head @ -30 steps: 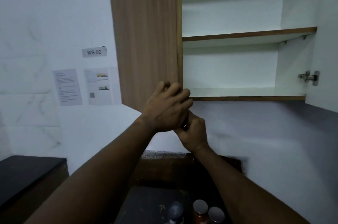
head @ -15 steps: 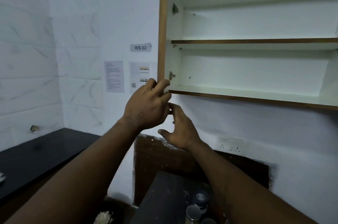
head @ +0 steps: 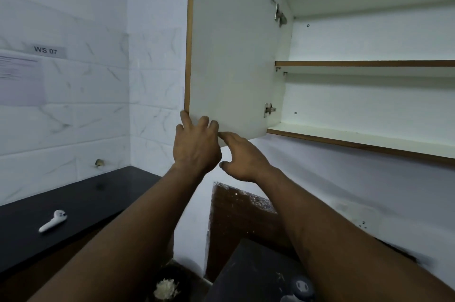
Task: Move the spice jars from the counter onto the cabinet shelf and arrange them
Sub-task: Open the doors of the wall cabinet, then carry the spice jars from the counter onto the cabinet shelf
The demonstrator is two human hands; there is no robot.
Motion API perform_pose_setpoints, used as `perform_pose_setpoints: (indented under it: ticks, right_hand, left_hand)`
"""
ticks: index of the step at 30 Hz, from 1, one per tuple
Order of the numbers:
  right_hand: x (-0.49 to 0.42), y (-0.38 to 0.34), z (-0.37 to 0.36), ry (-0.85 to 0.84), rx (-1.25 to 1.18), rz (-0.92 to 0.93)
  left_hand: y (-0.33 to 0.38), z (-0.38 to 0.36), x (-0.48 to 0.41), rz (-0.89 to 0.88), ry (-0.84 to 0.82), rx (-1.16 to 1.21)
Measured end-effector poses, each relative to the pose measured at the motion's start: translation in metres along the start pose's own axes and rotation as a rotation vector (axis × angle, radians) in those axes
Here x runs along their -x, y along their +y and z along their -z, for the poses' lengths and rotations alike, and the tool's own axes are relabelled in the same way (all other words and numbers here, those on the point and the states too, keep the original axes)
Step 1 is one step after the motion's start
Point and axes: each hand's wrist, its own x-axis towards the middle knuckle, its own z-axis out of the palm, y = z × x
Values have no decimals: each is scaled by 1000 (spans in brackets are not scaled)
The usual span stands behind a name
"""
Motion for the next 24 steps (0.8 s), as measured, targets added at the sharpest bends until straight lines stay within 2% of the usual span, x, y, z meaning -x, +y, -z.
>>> perform_pose_setpoints:
  ticks: [5, 11, 17, 24]
  right_hand:
    - [12, 6, 1, -1, 55, -10]
    - [53, 48, 13, -25, 150, -181]
    - [125, 110, 50, -14, 242, -434]
    - [221, 173, 116, -19, 358, -676]
  left_hand:
    - [16, 0, 5, -43, 87, -100]
    - [64, -5, 7, -204, 136, -43]
    - [149, -25, 8, -290, -193, 236]
    - [248, -43, 27, -470, -394, 458]
